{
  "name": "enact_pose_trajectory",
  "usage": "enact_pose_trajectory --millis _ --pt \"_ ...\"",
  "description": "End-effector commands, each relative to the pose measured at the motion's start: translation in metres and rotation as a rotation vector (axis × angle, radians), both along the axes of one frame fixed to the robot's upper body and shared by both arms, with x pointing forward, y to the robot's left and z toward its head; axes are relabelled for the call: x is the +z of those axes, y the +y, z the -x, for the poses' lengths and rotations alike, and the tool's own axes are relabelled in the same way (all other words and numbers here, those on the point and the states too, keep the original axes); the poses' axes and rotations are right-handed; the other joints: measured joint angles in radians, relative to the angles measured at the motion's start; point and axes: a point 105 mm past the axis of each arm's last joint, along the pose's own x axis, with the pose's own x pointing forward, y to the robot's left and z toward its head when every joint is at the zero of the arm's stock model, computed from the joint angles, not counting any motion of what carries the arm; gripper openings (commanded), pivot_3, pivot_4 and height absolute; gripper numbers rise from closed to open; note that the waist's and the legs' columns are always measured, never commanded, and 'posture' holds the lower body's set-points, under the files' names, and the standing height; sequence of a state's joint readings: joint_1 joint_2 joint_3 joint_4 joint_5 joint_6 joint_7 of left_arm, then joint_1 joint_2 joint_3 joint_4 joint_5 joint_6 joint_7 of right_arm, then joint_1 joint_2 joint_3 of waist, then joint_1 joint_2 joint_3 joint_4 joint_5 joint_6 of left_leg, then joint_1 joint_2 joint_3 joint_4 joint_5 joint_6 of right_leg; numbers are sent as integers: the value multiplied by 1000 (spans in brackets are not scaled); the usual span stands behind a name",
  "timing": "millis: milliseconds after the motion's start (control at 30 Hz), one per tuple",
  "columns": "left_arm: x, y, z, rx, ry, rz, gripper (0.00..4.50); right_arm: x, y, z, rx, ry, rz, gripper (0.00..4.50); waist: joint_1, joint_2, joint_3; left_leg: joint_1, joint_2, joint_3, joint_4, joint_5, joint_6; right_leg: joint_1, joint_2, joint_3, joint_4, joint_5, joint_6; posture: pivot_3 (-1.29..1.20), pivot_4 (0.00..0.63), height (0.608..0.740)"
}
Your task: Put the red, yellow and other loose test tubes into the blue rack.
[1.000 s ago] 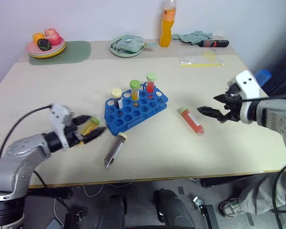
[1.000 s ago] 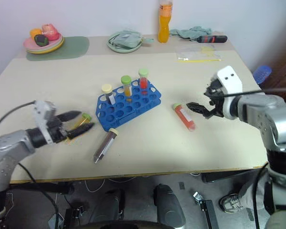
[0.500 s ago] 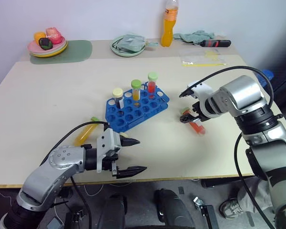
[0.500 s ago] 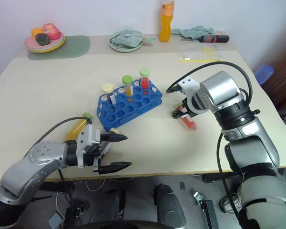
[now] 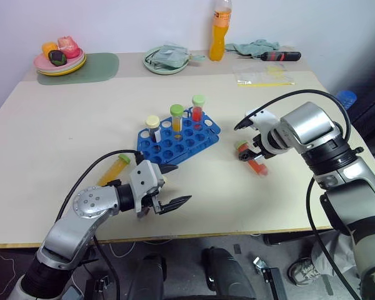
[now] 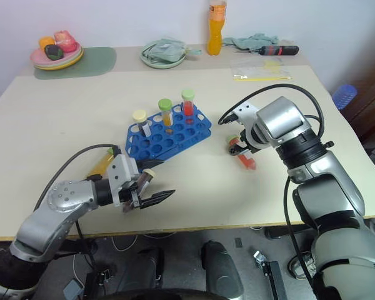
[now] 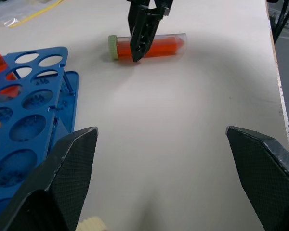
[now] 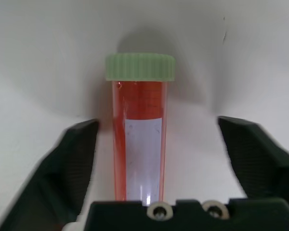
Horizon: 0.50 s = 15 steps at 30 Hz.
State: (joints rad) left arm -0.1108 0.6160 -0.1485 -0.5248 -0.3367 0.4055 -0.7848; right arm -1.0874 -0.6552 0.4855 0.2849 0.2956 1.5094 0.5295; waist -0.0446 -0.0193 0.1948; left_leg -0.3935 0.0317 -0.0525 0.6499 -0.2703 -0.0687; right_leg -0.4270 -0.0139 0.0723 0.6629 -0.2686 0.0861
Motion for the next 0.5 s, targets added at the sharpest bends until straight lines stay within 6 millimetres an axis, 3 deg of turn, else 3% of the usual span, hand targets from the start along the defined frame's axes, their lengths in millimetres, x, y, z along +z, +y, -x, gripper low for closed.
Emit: enact_pose_trajectory --millis 33,133,167,267,333,433,500 --pt "7 -5 2 -18 -35 20 4500 16 1 -4 22 -53 7 2326 0 0 0 0 0 0 0 0 0 0 0 0 0 0 0 0 150 740" --pt "9 -5 1 -9 -33 32 4500 18 5 -1 44 -43 -3 857 0 0 0 0 0 0 0 0 0 0 0 0 0 0 0 0 150 740" --pt "10 -5 1 -7 -32 35 4500 19 5 0 47 -41 -4 723 0 0 0 0 0 0 0 0 0 0 0 0 0 0 0 0 150 740" --pt "11 -3 -1 13 -34 43 4500 27 9 0 88 -80 -11 722 0 0 0 0 0 0 0 0 0 0 0 0 0 0 0 0 150 740" --pt "12 2 -4 52 -36 59 4500 45 20 -4 182 -209 -53 722 0 1 0 0 0 0 0 0 0 0 0 0 0 0 0 0 150 740" --pt "15 15 -13 164 -32 128 4500 98 55 -11 359 -641 -266 722 -1 0 0 0 0 0 0 0 0 0 0 0 0 0 0 0 150 740" --pt "13 24 -19 251 -37 170 4500 127 71 0 382 -904 -479 722 -2 0 0 0 1 0 0 -1 1 0 1 0 0 0 0 0 150 740"
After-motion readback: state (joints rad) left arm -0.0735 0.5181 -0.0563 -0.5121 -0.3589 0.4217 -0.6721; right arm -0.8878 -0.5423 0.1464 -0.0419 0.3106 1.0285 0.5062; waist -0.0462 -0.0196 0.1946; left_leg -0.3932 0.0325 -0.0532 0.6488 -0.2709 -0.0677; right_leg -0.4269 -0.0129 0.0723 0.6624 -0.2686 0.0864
